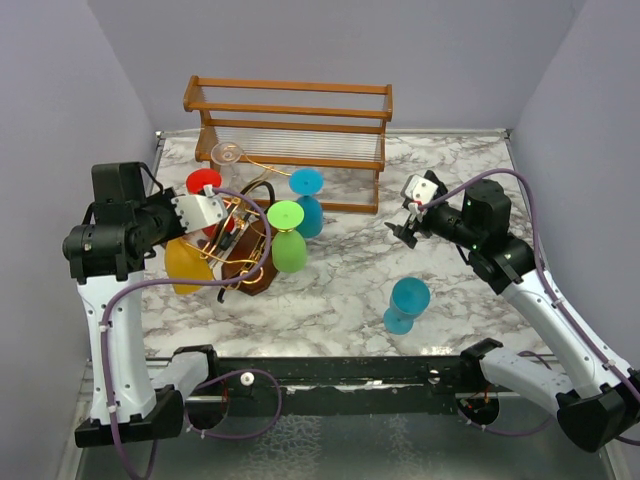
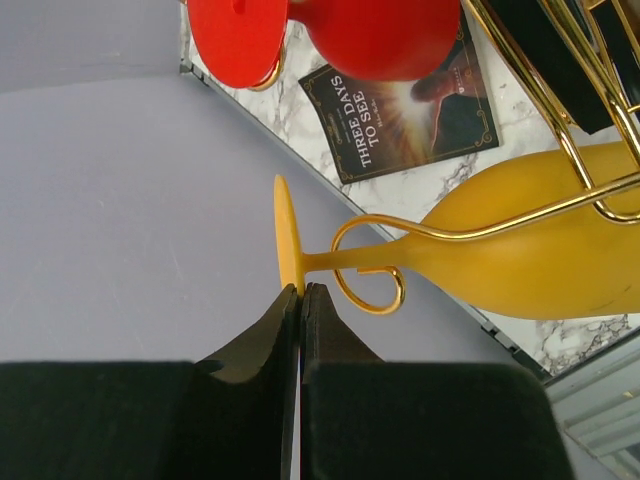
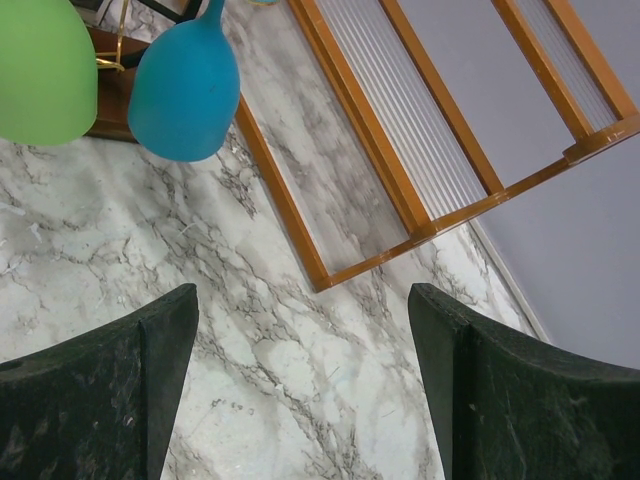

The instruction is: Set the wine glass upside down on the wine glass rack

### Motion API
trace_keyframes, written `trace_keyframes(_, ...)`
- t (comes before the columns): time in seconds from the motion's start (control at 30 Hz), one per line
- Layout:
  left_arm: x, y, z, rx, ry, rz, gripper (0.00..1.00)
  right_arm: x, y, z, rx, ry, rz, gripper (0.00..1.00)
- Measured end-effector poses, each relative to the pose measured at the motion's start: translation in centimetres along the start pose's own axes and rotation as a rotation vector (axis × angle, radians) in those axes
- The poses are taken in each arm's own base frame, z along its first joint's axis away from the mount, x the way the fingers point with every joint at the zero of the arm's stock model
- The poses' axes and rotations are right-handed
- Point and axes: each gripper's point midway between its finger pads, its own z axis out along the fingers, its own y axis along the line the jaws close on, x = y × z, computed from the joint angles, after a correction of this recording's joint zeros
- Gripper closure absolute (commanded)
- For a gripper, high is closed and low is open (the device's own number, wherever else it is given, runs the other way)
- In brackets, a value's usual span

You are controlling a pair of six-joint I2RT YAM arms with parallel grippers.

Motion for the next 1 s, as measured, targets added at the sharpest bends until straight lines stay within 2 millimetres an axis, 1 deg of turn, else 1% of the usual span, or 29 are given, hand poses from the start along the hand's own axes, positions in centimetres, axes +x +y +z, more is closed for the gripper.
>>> trace_keyframes(0.13,-0.4,0.2,0.7,0.008,-0.023,0.012,1.00,0.0,0.0,0.0,0.000,0.001,0.000,0.15)
trace_keyframes(0.33,-0.4,0.7,0.9,-0.007,-0.024,0.030,1.00,0.0,0.0,0.0,0.000,0.001,0.000,0.15)
trace_keyframes(0.6,0.8,0.5,2.0,0.006,0.034,0.055,1.00,0.2,0.0,0.1,-0.003,0.004,-0.002,0.15)
trace_keyframes(1.0,2.1,0.9,1.6,-0.013,0.113,0.068,1.00,0.2,0.0,0.2,-0.004,0.006,-0.005,0.15)
